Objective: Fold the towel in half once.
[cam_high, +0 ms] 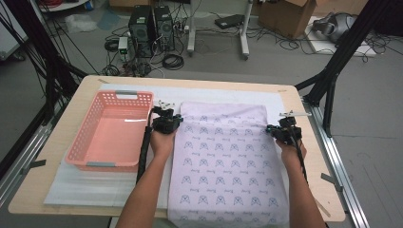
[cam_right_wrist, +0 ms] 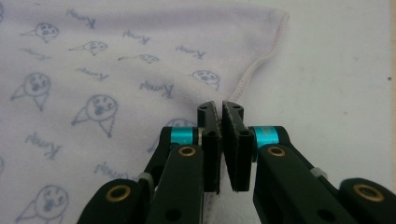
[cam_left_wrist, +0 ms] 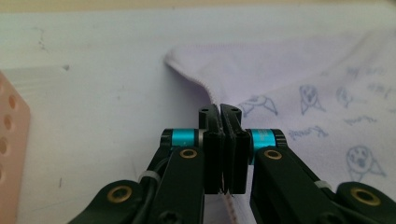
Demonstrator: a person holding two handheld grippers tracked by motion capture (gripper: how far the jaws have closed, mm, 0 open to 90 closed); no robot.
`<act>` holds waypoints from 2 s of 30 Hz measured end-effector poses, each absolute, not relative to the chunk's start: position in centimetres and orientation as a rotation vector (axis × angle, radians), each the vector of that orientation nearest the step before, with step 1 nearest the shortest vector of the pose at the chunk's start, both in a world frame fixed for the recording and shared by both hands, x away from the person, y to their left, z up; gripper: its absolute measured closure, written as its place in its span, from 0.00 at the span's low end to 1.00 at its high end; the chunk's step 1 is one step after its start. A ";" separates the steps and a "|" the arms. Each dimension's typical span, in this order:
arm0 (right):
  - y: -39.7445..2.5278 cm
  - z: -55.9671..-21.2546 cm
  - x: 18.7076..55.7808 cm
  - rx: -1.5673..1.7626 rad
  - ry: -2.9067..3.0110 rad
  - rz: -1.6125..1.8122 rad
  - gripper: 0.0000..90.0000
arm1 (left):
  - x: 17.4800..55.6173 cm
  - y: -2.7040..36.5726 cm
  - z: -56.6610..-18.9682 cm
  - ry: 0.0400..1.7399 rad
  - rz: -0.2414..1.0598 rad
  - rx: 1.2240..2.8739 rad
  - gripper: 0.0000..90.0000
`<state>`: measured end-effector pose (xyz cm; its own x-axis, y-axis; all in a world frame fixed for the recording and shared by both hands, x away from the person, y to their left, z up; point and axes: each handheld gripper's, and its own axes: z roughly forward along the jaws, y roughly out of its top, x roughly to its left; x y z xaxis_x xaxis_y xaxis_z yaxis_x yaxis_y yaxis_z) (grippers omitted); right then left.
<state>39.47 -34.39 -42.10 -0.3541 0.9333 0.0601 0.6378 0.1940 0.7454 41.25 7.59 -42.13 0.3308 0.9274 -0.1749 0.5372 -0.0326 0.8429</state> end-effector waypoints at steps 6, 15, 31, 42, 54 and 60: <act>-35.4 -40.9 37.9 1.486 2.037 1.103 0.96 | 39.9 8.1 -41.1 1.268 0.512 1.738 0.97; -36.9 -41.4 34.0 1.469 2.087 1.211 0.95 | 36.6 8.7 -39.2 1.199 0.442 1.769 0.97; -37.7 -40.7 27.0 1.374 2.164 1.275 0.94 | 28.3 9.7 -39.9 1.037 0.409 1.864 0.97; -37.5 -41.5 26.2 1.488 2.115 1.242 0.61 | 29.4 9.1 -41.5 1.086 0.394 1.879 0.54; -34.3 -42.4 32.7 1.568 2.164 1.008 0.53 | 35.0 7.4 -43.3 1.235 0.384 1.968 0.46; -32.8 -43.6 33.3 1.484 2.193 0.854 0.78 | 34.6 7.2 -44.2 1.194 0.454 2.020 0.78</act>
<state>33.33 -32.75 -43.60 -0.3853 0.9219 0.0399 0.7062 0.2668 0.6559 34.57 7.24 -44.19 0.5059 0.8603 -0.0632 0.6011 -0.2990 0.7412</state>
